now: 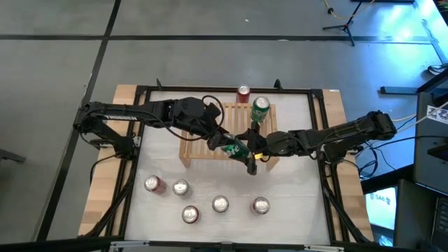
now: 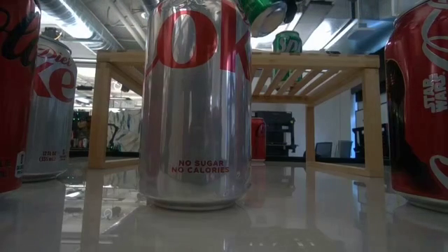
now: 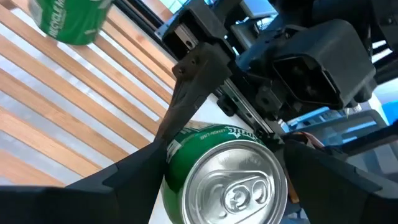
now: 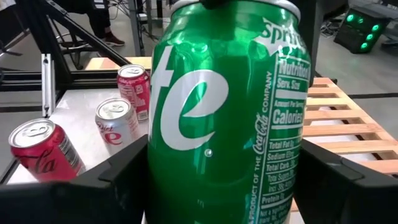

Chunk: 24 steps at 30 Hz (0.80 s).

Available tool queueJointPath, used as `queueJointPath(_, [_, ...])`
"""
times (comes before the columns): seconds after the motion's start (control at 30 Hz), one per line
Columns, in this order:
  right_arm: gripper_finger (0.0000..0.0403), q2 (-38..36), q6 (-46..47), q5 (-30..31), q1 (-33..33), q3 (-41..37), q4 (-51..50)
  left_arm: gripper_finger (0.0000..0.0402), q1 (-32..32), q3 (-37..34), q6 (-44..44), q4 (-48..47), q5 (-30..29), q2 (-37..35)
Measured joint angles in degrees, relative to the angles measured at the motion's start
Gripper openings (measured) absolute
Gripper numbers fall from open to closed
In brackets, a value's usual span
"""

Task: Place canned beverage on shelf
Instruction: Put the green soda can on the shelf aligned with the other green soda can

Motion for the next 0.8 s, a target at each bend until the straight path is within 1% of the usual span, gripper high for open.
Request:
queueJointPath(0.27, [0.0297,-3.5,0.0,-0.2,0.1,0.0,-4.4,0.0314,0.0,-0.1,7.7,1.2,0.5,-1.2])
queueJointPath(0.53, [0.0295,-6.5,2.3,0.0,0.8,0.0,-12.0,0.0314,0.0,-0.1,11.6,1.2,-0.1,-1.9])
queueJointPath(0.7, [0.0296,-7.1,2.2,3.0,3.9,0.0,-13.1,0.0314,0.0,-0.1,14.0,0.7,-0.5,-3.4])
queueJointPath(0.8, [0.0295,-9.2,2.4,5.8,5.9,0.0,-15.2,0.0314,0.0,-0.1,15.8,-0.1,-3.4,-5.9])
